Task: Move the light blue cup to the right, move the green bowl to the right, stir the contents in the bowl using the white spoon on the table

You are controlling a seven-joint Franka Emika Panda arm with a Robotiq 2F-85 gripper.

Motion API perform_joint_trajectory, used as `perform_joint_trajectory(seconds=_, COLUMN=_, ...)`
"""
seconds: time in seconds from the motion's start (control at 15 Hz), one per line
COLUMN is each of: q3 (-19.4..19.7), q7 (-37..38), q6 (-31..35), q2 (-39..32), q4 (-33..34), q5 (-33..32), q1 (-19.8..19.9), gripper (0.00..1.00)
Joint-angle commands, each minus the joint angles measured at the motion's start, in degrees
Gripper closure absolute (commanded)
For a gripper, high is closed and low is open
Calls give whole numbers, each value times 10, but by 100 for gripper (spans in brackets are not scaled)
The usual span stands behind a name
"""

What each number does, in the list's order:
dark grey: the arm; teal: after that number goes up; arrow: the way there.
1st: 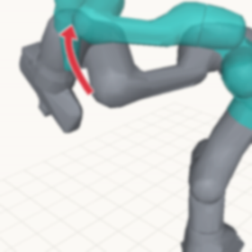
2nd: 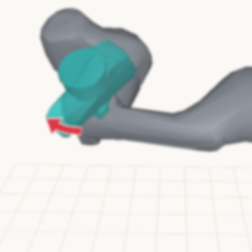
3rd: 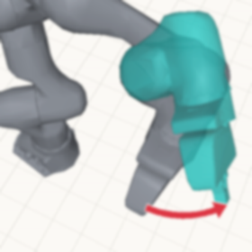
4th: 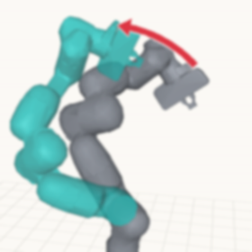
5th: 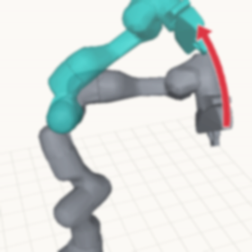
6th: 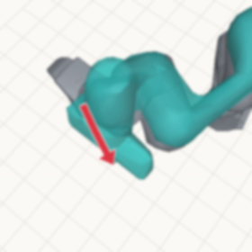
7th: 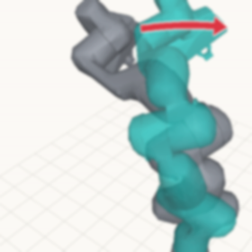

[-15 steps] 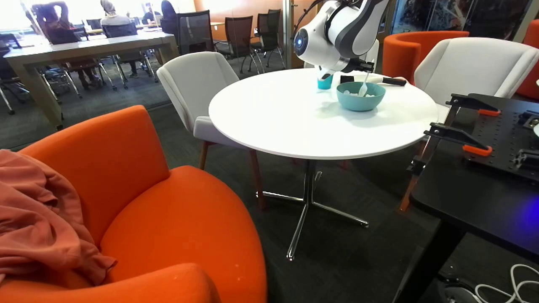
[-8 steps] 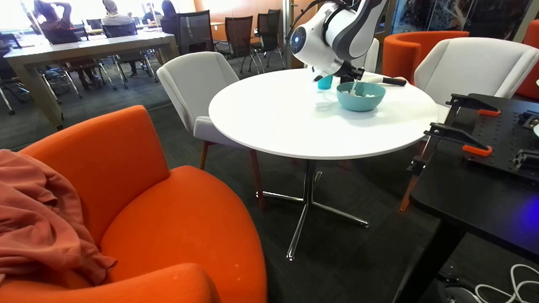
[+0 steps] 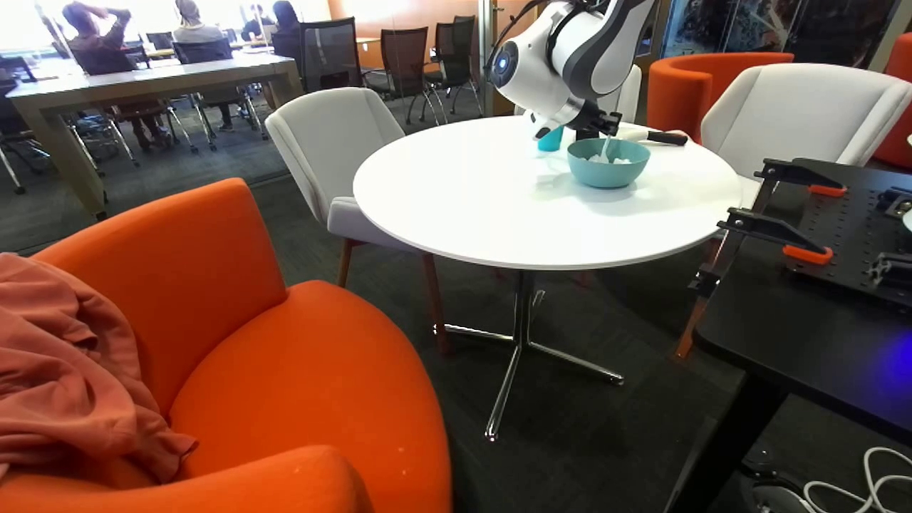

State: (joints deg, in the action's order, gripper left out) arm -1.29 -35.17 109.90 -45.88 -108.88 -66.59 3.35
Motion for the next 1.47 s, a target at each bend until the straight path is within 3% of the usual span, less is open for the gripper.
perform_joint_trajectory(seconds=0.0, q3=-5, q7=-46, q6=-57, q2=20, q4=-18, q5=33, q1=-1, gripper=97)
perform_joint_trajectory(seconds=0.33, q3=-1, q7=-40, q6=-85, q2=13, q4=-13, q5=24, q1=-6, gripper=97)
perform_joint_trajectory(seconds=0.87, q3=6, q7=24, q6=-58, q2=-6, q4=3, q5=-32, q1=-3, gripper=97)
perform_joint_trajectory(seconds=1.4, q3=-2, q7=27, q6=-22, q2=-6, q4=12, q5=-63, q1=-3, gripper=97)
